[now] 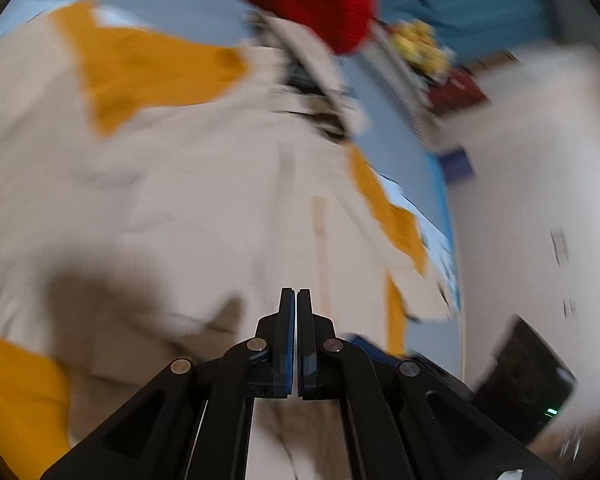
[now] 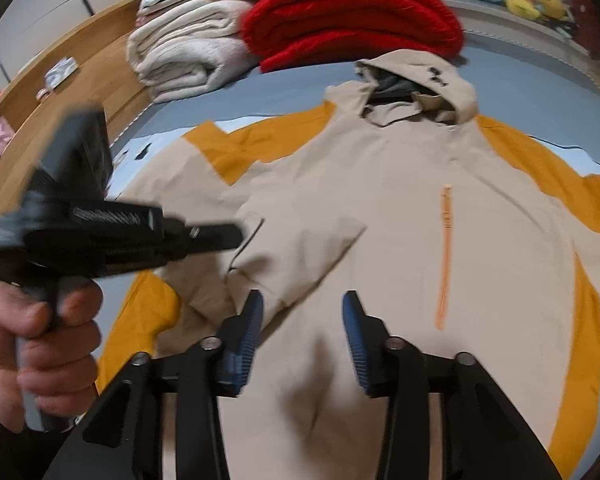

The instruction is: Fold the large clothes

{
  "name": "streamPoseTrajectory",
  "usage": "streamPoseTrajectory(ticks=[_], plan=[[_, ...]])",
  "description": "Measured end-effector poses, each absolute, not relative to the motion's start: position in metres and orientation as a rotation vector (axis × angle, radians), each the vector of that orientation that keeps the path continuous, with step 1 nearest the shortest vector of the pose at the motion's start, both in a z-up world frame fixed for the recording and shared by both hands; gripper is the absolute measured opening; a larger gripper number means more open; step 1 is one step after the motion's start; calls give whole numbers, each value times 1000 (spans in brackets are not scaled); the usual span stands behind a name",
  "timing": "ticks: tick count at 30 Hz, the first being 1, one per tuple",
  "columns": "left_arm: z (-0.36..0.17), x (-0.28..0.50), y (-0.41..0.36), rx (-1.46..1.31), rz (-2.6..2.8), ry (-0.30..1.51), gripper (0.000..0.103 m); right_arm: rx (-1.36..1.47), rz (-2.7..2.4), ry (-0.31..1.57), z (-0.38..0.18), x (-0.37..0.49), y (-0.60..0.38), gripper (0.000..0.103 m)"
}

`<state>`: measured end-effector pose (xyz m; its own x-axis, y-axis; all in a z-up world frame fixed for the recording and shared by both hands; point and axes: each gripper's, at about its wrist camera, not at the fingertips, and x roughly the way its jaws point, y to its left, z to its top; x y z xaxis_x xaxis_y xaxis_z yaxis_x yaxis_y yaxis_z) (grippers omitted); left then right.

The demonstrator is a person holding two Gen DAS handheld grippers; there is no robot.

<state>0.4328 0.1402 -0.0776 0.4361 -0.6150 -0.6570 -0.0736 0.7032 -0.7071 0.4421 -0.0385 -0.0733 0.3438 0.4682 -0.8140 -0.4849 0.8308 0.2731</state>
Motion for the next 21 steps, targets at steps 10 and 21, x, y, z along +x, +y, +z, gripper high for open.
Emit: streamPoseTrajectory(ticks=[10,21], plan=[[-140,427,203,-836,22,1269,57,-57,650,1113,-100,437,-18,51],[-100,440,151,-809,-359,1136,11,-86,662,1092,-98,433,-13,51]])
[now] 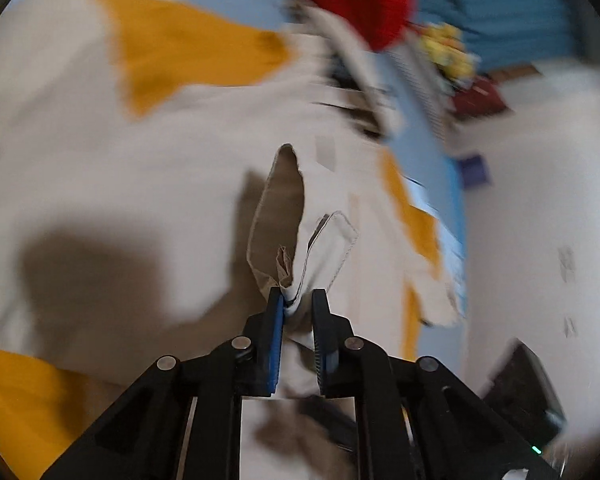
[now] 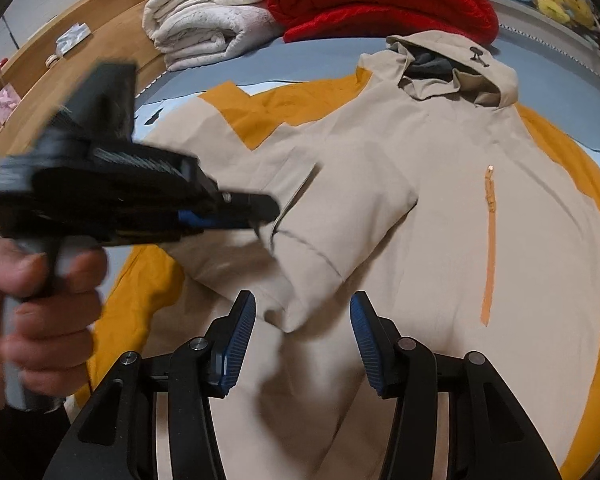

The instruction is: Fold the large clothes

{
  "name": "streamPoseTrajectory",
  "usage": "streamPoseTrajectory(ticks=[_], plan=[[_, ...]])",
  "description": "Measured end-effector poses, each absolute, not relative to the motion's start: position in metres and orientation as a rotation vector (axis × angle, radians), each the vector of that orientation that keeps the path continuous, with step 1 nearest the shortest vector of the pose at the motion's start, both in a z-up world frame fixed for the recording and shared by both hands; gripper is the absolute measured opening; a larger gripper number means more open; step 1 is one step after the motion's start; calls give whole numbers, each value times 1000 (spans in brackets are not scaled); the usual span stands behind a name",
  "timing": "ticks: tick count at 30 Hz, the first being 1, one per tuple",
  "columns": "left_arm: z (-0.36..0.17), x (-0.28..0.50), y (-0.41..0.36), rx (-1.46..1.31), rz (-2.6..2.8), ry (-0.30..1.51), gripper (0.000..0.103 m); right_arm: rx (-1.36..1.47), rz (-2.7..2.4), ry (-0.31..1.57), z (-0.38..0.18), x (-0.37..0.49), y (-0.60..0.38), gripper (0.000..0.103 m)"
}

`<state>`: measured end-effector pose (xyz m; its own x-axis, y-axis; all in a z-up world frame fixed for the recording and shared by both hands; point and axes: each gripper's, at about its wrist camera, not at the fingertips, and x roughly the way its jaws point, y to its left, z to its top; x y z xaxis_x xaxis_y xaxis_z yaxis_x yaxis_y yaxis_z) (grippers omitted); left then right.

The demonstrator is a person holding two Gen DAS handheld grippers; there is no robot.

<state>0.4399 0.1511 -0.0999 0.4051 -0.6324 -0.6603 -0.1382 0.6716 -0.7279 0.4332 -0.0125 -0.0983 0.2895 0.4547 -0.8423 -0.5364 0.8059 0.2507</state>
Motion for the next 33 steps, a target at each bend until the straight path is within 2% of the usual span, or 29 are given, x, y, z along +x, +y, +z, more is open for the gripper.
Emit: streamPoseTrajectory(ticks=[6,12,13,15,16,19,22,26,33], plan=[[-75,439,108,-737,-599,1115,11,-64,606,1088,-97,438,-23,51],[-62,439,135,-720,-474,1049,13,15,441,1143,-106,458,-49,51],[-60,439,144,-714,-414,1031,13,50,413,1168,-110,463,-58,49],[-54,438,157,-652,-279,992,13,148,374,1211,-118,471,-75,36],[-48,437,165,-599,-201,961,13,211,357,1227,-120,475,-85,25],[-30,430,184,-465,29,858,13,299,315,1191,-113,481,-107,18],[-24,424,212,-509,134,803,14,329,259,1061,-86,490,-132,17],[-38,423,240,-554,206,843,14,347,107,962,-66,511,-178,17],[-79,437,223,-518,209,1040,14,449,-5,987,-72,537,-241,17]])
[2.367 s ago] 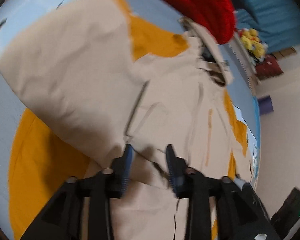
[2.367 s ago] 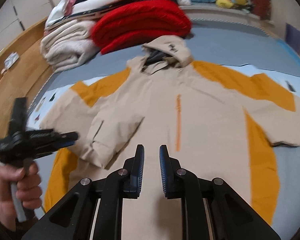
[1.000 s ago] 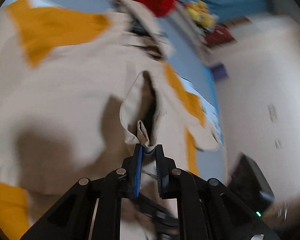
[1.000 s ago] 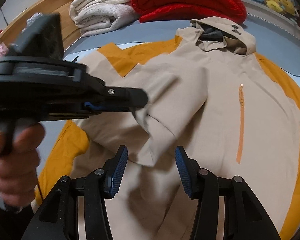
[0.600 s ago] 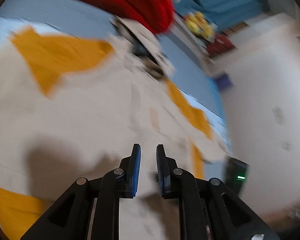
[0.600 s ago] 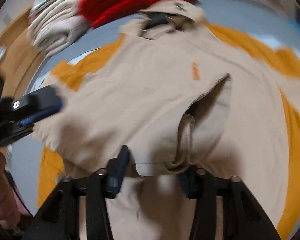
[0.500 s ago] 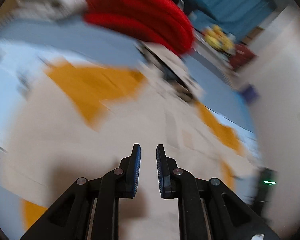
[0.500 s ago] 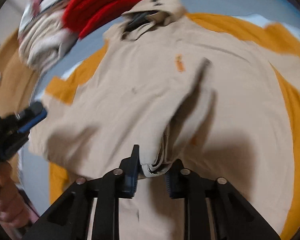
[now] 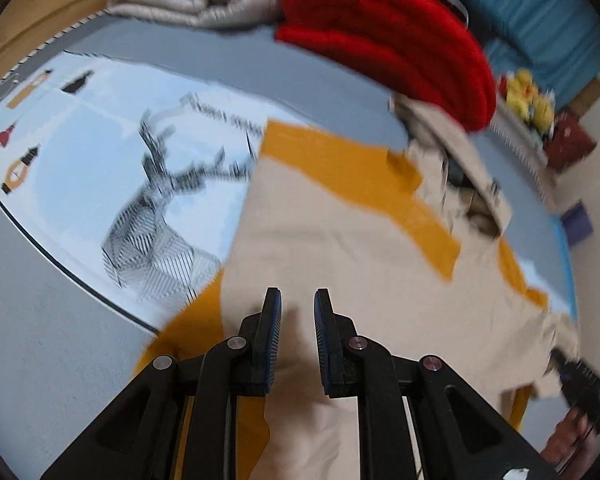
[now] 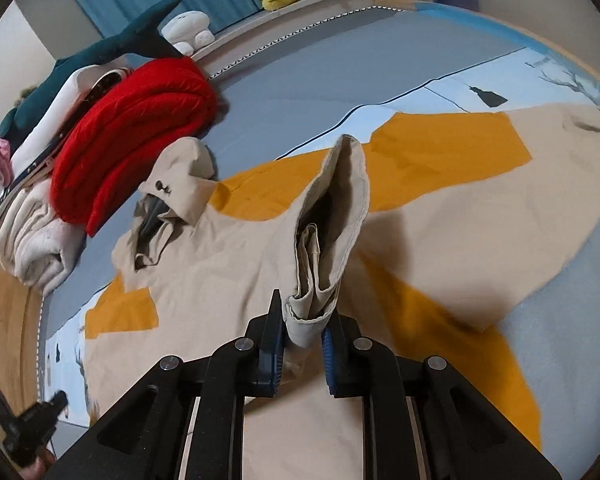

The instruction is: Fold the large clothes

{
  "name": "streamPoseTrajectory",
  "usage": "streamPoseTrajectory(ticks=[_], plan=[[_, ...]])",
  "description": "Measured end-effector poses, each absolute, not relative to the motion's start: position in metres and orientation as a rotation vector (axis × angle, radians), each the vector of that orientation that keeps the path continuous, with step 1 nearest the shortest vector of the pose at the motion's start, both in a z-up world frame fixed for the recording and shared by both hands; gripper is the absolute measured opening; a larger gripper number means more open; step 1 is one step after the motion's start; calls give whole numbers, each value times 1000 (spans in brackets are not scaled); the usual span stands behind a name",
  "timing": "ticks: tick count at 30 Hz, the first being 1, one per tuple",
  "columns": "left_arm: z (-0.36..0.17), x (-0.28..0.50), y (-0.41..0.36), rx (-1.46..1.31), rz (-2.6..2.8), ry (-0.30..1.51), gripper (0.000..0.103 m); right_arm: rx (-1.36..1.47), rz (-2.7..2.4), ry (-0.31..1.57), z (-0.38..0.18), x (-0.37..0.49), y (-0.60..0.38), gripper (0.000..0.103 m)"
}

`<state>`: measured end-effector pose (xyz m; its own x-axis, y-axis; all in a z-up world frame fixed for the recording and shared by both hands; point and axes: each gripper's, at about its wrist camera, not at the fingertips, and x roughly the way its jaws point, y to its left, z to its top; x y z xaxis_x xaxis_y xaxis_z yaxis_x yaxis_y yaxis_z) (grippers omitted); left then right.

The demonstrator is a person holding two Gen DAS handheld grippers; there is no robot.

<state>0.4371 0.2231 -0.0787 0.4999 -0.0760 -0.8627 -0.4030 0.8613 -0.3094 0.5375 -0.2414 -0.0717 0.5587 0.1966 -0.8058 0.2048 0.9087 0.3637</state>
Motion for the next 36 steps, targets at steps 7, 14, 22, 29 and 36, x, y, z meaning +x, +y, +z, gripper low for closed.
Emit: streamPoseTrajectory(ticks=[7,14,22,29,36], plan=[[-131,441,211,-475,237,1281,18,508,-150,1060,-94,545,-277,32],[-113,437,199,-376,241,1228,18,483,-336,908,-72,532,-305,46],[-127,432,197,-381,220,1300,18,561,-106,1269,-150,560,-285,47],[-90,416,180,-320,171,1190,21,486,-140,1201,-124,551,-291,47],[-60,399,159,-276,133,1112,22,433,-100,1068,-75,542,-303,47]])
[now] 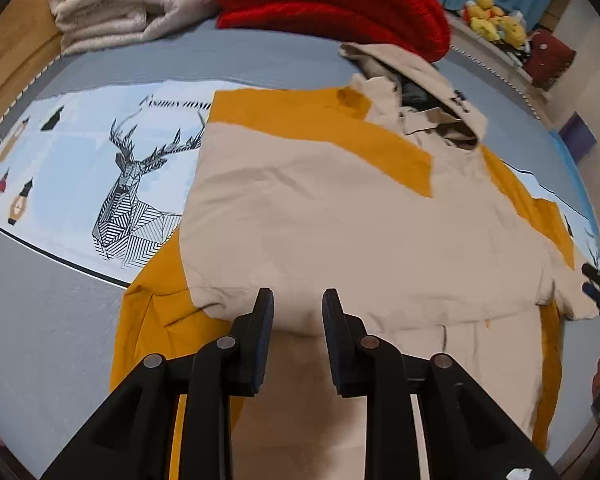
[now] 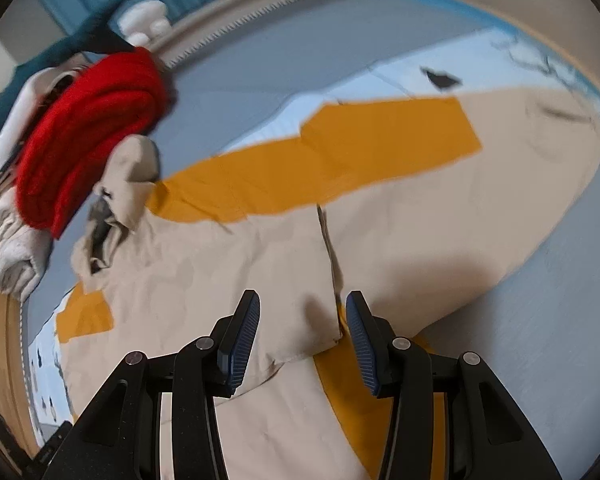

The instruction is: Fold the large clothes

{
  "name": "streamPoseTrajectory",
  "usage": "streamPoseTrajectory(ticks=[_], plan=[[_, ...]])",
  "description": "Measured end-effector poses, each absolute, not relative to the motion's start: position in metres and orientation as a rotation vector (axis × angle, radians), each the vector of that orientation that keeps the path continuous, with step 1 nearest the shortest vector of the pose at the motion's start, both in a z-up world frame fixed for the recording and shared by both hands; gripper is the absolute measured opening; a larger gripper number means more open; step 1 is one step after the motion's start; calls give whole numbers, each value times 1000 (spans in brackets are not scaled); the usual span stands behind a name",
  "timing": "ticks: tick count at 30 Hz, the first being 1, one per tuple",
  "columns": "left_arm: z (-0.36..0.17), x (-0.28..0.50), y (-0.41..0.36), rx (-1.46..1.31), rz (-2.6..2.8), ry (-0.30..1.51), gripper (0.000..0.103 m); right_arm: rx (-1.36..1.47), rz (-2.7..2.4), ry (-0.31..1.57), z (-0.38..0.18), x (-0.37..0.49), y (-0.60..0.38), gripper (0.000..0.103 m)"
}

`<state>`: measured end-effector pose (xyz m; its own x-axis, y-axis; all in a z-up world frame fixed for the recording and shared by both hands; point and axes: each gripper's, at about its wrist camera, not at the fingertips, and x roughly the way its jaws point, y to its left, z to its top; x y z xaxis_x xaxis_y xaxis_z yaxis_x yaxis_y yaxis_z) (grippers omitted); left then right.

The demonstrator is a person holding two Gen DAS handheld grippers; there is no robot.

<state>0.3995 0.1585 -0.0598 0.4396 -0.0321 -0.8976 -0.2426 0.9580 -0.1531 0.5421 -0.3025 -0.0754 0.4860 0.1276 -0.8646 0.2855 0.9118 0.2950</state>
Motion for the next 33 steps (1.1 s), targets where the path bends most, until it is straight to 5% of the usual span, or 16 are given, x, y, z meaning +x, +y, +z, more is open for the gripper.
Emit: streamPoseTrajectory(ticks=[18,25,33], plan=[[-63,388,103,-224,42,1104,22,429,-207,960,-55,505,-432,42],[-74,404,97,-209,26,1126,22,466,-339,855,-60,501,-536,21],[-91,425,95,-191,22,1157,22,564,-493,878,-96,501,-635,23]])
